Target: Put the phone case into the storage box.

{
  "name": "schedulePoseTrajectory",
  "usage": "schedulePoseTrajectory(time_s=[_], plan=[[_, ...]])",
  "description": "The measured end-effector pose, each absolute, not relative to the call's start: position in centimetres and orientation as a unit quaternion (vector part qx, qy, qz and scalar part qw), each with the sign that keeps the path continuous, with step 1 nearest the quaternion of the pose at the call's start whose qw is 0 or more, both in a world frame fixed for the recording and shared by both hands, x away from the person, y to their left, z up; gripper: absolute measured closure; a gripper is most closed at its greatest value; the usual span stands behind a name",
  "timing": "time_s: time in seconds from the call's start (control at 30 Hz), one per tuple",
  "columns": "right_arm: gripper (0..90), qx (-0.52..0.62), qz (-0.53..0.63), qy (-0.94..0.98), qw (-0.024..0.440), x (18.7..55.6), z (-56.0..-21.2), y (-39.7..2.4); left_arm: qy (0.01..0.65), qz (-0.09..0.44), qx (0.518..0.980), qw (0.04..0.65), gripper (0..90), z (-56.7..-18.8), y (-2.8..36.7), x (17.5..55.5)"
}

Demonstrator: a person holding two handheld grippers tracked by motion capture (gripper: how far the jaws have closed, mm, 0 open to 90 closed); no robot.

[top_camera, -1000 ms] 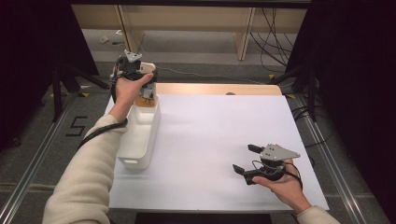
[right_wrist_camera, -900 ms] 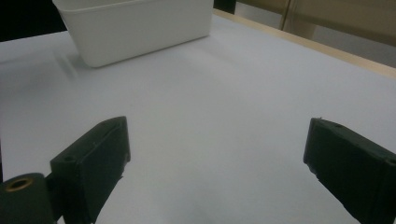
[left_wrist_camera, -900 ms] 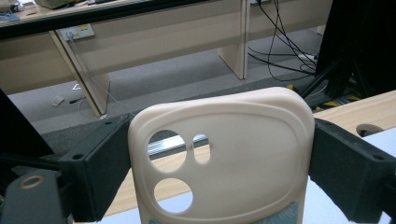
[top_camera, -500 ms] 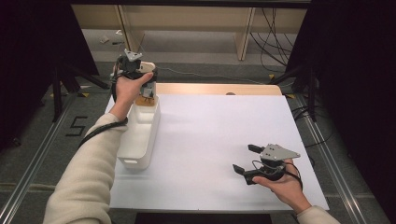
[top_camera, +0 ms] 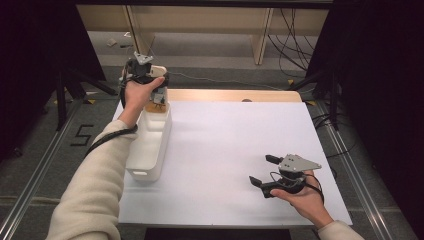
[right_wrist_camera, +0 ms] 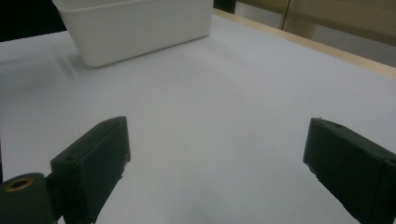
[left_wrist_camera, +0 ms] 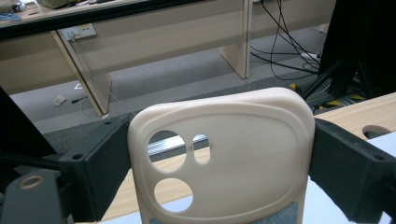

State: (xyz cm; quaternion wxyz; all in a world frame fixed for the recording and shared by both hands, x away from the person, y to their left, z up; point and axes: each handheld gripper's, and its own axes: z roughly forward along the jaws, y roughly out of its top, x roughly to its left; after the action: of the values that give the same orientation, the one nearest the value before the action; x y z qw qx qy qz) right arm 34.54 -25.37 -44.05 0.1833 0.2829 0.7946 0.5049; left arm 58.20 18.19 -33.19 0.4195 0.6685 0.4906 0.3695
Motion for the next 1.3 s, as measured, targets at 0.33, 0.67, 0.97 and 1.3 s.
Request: schedulePoseTrajectory(time_s=[0.33,0.67,0.97,1.3], plan=[[8.1,0.283,0.505,0.795,0.184,34.56,-44.06,-25.39,0.491,0.369,0.669,0.419,10.6,-33.24,18.19,58.53],[8.1,0.283,0.505,0.794,0.183,34.55,-44.04,-25.41,0.495,0.368,0.671,0.412,10.6,-33.64,18.31,58.92],[8.1,0.283,0.507,0.793,0.184,34.56,-44.04,-25.42,0.495,0.368,0.671,0.412,10.6,-33.71,18.28,59.07],[8.1,0.283,0.507,0.793,0.184,34.57,-44.04,-25.44,0.494,0.368,0.673,0.409,10.6,-33.78,18.27,59.18]])
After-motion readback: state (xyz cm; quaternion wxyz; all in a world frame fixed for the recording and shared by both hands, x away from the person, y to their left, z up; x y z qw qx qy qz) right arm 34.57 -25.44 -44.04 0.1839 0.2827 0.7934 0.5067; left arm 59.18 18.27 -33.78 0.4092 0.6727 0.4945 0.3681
